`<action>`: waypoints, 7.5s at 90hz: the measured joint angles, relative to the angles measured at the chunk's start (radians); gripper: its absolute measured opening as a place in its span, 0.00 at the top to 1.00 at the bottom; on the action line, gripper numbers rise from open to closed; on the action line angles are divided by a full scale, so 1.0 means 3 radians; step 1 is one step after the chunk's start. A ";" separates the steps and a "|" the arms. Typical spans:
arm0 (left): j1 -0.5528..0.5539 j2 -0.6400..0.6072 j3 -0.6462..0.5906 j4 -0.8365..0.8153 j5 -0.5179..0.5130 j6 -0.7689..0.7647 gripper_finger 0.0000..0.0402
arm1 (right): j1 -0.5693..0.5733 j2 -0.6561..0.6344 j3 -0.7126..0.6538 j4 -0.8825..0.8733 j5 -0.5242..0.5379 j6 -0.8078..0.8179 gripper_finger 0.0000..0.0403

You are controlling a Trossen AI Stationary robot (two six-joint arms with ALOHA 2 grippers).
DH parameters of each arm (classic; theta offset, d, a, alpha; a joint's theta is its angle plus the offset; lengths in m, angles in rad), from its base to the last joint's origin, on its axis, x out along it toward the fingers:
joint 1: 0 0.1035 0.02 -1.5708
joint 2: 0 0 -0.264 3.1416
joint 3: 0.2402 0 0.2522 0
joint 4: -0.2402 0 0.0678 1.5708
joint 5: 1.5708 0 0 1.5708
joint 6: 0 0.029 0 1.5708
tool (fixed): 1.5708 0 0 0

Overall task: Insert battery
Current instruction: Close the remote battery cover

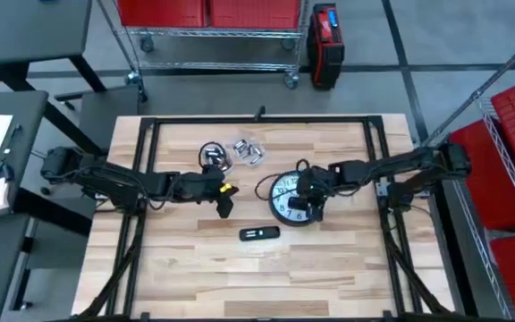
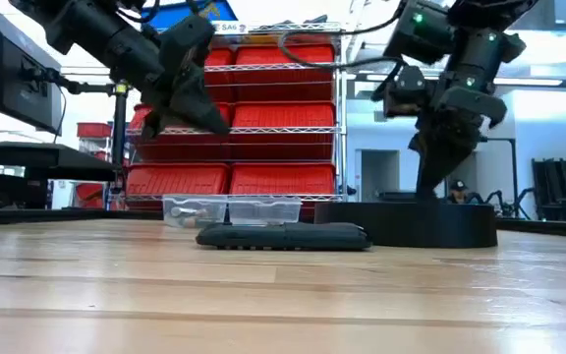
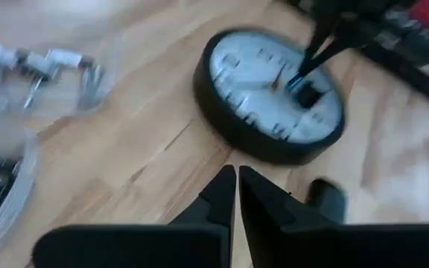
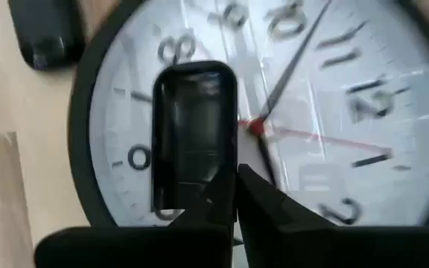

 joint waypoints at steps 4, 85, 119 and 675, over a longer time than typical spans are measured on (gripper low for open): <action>0.0000 -0.0001 0.0005 0.0097 0.0000 0.0099 1.00 | -0.0020 -0.0085 0.0027 0.0003 -0.0003 0.0001 1.00; -0.0097 0.0303 0.2030 -0.1428 0.0195 0.3760 0.57 | -0.0176 -0.0414 0.0766 0.0072 -0.1158 0.0110 1.00; -0.0211 0.0983 0.2358 -0.1141 0.0194 0.5097 0.55 | -0.0301 -0.0409 0.0919 0.0267 -0.1550 0.0342 1.00; -0.1072 0.1303 -0.0320 0.1684 0.0142 -0.1614 1.00 | 0.1406 0.0640 -0.0886 0.3679 0.0381 0.2328 0.64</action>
